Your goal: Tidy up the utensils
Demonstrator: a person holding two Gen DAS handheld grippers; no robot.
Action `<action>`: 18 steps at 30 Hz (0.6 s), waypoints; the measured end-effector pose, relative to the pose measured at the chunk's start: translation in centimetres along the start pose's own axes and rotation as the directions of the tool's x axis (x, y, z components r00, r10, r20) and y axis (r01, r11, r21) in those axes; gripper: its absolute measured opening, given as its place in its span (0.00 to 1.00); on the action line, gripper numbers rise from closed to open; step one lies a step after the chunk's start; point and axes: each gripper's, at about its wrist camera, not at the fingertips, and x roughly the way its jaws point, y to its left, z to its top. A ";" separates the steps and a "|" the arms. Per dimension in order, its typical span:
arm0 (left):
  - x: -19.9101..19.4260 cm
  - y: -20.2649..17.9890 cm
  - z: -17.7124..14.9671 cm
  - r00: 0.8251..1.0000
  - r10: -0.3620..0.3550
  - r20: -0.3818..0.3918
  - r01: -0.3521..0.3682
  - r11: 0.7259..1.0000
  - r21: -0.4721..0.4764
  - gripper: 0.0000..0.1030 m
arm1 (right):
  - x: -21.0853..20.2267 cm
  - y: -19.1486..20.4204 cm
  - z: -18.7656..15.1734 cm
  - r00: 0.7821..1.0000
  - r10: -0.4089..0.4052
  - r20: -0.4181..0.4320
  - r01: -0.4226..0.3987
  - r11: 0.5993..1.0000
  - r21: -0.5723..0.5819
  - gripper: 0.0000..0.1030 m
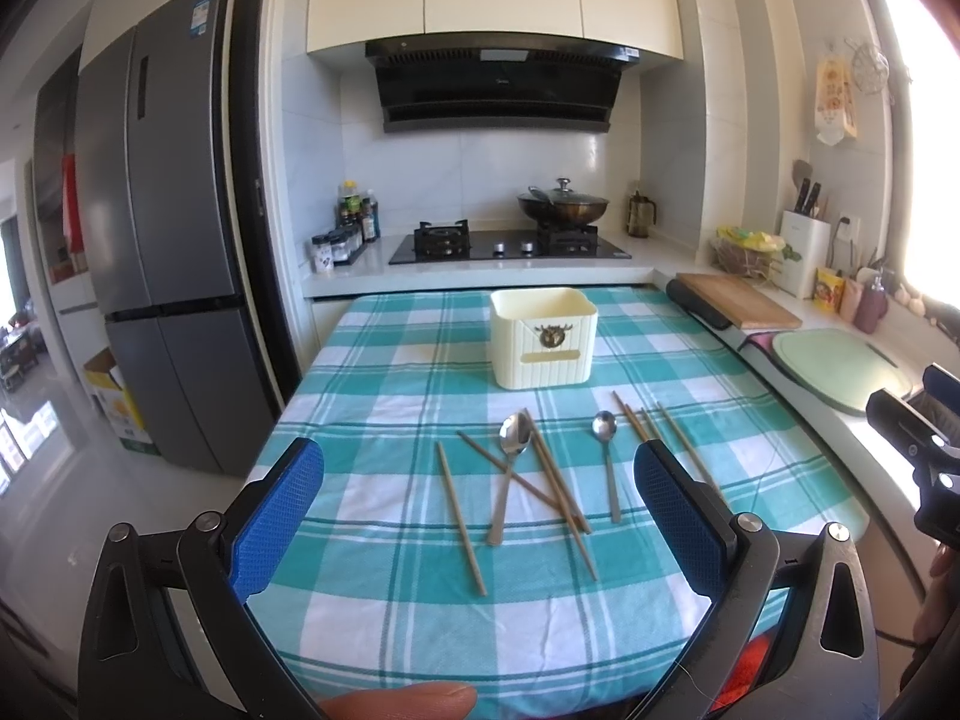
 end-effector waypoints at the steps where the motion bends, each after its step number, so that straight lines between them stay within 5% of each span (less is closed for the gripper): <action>1: 0.0 0.0 0.0 1.000 -0.001 0.000 0.001 1.000 0.000 1.00 | 0.0 0.0 0.0 1.000 0.001 0.000 -0.001 1.000 0.000 1.00; 18: 0.1 -0.1 -0.1 1.000 -0.001 -0.002 0.001 1.000 0.000 1.00 | 0.0 -0.1 0.0 1.000 0.001 -0.003 -0.001 1.000 0.001 1.00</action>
